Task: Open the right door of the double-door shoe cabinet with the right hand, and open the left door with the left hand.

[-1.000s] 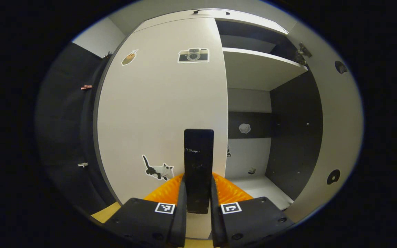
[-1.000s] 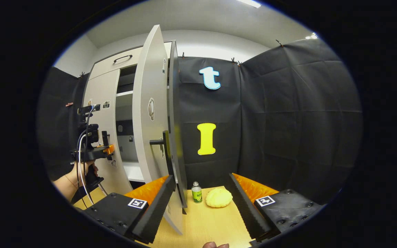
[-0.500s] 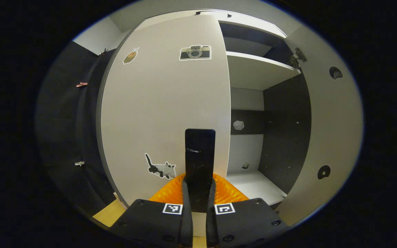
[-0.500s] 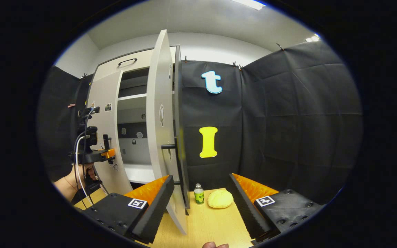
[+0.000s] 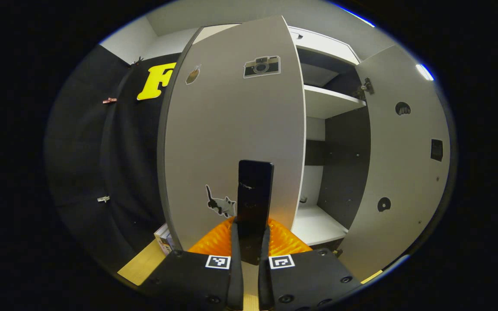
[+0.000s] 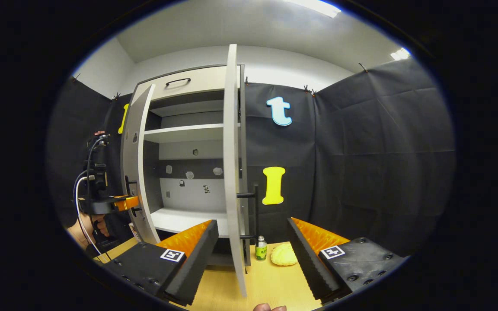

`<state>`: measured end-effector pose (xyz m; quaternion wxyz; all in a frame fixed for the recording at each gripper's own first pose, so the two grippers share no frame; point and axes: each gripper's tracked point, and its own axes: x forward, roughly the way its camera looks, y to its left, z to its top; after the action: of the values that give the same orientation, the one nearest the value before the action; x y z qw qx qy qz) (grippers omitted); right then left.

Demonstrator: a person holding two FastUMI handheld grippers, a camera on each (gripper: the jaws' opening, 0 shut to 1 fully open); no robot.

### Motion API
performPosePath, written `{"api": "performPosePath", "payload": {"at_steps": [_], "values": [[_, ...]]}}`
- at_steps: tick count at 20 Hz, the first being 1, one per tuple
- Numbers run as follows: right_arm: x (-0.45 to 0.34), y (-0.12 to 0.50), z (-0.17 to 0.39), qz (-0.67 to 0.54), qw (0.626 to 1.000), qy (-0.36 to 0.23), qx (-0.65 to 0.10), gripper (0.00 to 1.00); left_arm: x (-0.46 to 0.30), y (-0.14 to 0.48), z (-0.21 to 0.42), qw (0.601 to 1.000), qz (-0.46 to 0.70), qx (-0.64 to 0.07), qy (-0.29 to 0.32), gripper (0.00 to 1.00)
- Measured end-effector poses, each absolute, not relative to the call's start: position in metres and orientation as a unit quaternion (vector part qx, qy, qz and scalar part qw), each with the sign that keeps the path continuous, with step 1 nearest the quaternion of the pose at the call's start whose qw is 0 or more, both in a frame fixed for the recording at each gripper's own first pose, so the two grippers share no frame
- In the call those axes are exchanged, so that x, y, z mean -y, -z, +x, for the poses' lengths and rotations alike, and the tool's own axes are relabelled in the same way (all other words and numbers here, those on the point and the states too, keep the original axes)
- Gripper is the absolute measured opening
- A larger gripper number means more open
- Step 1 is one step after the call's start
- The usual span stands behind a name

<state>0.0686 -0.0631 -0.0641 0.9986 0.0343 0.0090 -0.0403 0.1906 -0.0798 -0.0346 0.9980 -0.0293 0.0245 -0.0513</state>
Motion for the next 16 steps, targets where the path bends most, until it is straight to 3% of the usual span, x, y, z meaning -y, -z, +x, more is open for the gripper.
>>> {"api": "performPosePath", "payload": {"at_steps": [16], "values": [[0.023,0.066,0.052,0.031,0.999,0.015,-0.003,0.98,0.047,0.034,0.166,0.996,-0.048,-0.019,0.07,0.16]]}}
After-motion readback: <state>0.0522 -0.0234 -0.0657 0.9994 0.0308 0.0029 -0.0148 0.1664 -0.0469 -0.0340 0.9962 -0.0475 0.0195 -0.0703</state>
